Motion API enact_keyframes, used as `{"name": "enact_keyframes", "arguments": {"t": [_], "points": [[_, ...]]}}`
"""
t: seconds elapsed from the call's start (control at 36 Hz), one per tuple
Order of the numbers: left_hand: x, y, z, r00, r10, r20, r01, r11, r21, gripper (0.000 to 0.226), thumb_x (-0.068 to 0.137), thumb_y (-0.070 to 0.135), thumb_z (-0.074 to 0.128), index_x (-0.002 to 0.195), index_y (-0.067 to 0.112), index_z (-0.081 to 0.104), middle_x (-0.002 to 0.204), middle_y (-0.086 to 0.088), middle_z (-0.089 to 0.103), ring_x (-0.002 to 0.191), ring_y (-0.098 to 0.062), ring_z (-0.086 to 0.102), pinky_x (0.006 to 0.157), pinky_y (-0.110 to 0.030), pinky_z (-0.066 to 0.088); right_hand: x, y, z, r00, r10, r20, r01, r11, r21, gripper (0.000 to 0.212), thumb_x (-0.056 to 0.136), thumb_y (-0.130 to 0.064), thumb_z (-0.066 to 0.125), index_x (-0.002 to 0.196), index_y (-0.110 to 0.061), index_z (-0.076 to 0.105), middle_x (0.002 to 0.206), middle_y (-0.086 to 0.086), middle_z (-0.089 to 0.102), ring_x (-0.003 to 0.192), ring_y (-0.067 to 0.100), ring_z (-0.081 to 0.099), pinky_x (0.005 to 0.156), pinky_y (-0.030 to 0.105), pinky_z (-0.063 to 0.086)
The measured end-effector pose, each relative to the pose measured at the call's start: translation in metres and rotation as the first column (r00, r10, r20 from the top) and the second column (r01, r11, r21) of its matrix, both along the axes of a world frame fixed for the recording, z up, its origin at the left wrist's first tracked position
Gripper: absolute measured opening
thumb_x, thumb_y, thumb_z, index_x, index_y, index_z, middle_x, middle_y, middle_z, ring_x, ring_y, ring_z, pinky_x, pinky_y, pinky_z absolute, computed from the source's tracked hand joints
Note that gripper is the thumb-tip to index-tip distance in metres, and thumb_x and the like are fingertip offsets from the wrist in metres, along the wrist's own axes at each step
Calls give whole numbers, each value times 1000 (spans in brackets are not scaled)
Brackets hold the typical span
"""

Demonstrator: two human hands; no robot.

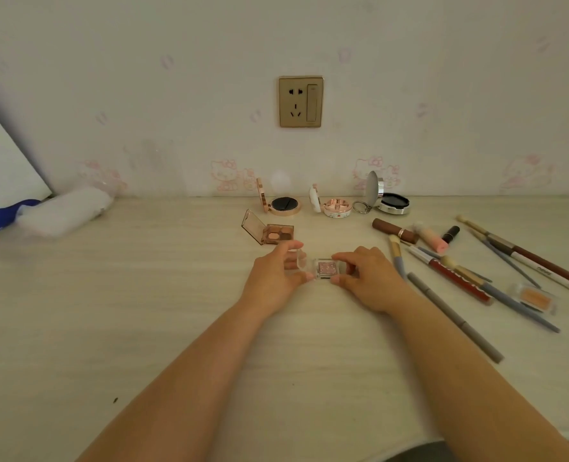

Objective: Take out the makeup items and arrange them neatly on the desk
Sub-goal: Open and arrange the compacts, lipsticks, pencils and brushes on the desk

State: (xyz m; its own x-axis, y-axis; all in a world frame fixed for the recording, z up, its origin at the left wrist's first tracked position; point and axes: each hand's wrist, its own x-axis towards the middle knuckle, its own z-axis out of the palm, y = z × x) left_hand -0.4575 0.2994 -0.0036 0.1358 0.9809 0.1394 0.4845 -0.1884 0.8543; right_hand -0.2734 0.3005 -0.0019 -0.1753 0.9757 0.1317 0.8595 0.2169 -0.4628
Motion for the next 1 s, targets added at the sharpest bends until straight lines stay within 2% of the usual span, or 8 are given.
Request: {"name": "enact_keyframes", "arguments": {"t": [0.08,0.22,0.42,0.53,0.67,0.83,1.0], "points": [[3,0,0,997,35,-69,-33,999,24,56,80,20,73,131,22,49,122,5,63,96,-2,57,87,-13,38,1,-1,0,998,-50,41,50,999,9,48,88,-43,57,133,-28,49,102,-2,50,105,19,40,90,28,33],[12,1,-3,981,107,-162,-93,992,90,63,78,25,74,135,24,47,118,4,64,105,-10,61,92,-21,42,0,-2,-2,994,-103,37,103,995,1,51,89,-45,56,135,-26,47,110,1,52,110,20,40,94,29,33],[25,8,-3,960,191,-202,-168,978,127,61,79,24,73,134,20,48,106,4,68,97,-13,64,89,-30,48,-2,5,-3,983,-184,-16,184,983,-19,50,87,-43,58,132,-24,52,116,5,54,115,22,42,94,30,35],[34,19,-1,928,215,-304,-178,973,144,61,83,30,68,138,21,42,109,1,67,104,-16,60,84,-27,42,-5,15,-2,973,-229,26,229,973,-16,47,89,-43,54,133,-25,51,122,8,53,119,26,40,96,33,36],[44,33,3,897,213,-388,-173,976,136,61,88,31,62,141,19,36,123,1,60,115,-18,52,85,-30,41,-3,31,1,964,-252,91,255,967,-27,46,92,-43,49,135,-25,48,128,9,52,122,29,39,100,34,32],[51,49,7,817,258,-516,-200,966,165,56,91,40,55,139,21,35,130,0,54,119,-23,51,84,-34,44,2,53,3,962,-249,110,256,965,-54,48,92,-44,48,137,-27,45,134,9,49,127,29,38,105,36,30],[53,53,7,792,288,-538,-232,957,172,56,91,41,54,139,21,33,126,-1,56,115,-24,53,80,-35,45,6,66,2,968,-233,96,240,968,-69,47,91,-46,50,135,-31,46,129,6,53,122,28,42,100,37,35]]}}
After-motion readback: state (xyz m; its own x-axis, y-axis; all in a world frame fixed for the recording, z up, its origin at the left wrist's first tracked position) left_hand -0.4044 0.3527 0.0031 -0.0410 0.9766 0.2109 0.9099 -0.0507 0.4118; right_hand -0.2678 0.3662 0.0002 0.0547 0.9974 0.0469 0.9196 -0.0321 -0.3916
